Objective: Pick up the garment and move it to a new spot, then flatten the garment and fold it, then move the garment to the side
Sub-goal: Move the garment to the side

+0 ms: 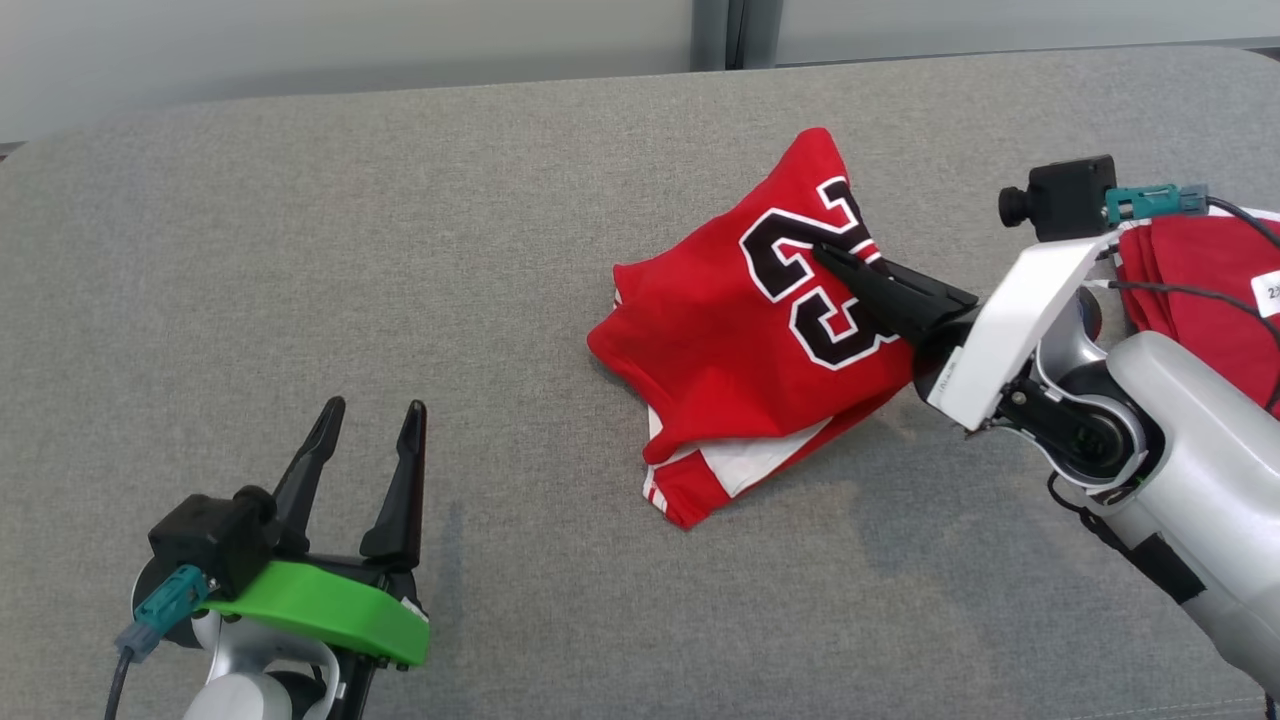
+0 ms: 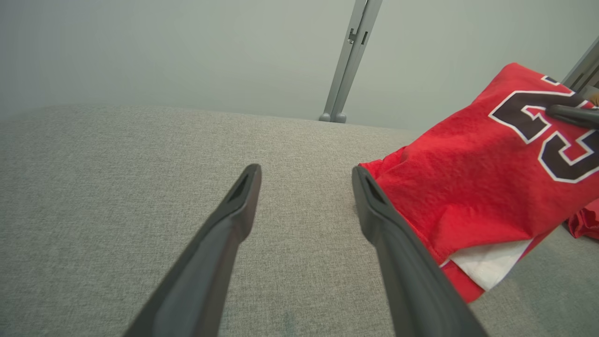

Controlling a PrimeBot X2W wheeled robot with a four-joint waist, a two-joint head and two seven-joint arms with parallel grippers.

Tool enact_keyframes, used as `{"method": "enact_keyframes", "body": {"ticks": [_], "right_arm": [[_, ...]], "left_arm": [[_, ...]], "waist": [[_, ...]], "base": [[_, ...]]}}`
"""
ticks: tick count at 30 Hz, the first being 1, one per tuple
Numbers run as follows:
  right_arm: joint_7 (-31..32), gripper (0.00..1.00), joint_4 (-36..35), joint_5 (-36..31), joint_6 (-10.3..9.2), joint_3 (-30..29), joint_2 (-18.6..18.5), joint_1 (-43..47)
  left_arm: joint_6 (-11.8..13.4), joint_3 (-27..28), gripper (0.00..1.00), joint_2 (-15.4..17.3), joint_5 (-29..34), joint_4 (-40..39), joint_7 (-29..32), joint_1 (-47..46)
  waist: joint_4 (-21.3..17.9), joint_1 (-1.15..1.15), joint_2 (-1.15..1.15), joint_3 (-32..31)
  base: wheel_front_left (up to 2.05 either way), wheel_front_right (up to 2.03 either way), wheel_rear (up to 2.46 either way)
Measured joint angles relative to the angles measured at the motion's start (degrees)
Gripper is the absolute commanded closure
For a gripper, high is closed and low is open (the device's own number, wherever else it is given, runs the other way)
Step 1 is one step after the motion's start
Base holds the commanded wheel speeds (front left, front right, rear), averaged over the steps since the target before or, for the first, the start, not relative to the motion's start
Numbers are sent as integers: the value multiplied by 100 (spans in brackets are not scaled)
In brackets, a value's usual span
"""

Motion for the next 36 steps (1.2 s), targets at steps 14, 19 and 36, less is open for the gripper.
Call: {"method": "enact_keyframes", "body": {"ticks": [14,19,36], "right_arm": [[573,100,331,236,-472,-645,-1411,44],[757,100,349,338,-677,-892,-1782,38],[953,99,457,532,-1123,-1383,-2569,-1]], "left_arm": [[8,40,0,-1,-1,-97,-38,29],[13,74,0,5,-1,-121,-40,31],[13,64,0,74,8,-291,-30,-14]], "waist": [[-81,0,0,147],[-131,0,0,262],[-388,0,0,664]], "base": [[0,0,0],[0,0,0],[0,0,0]]}}
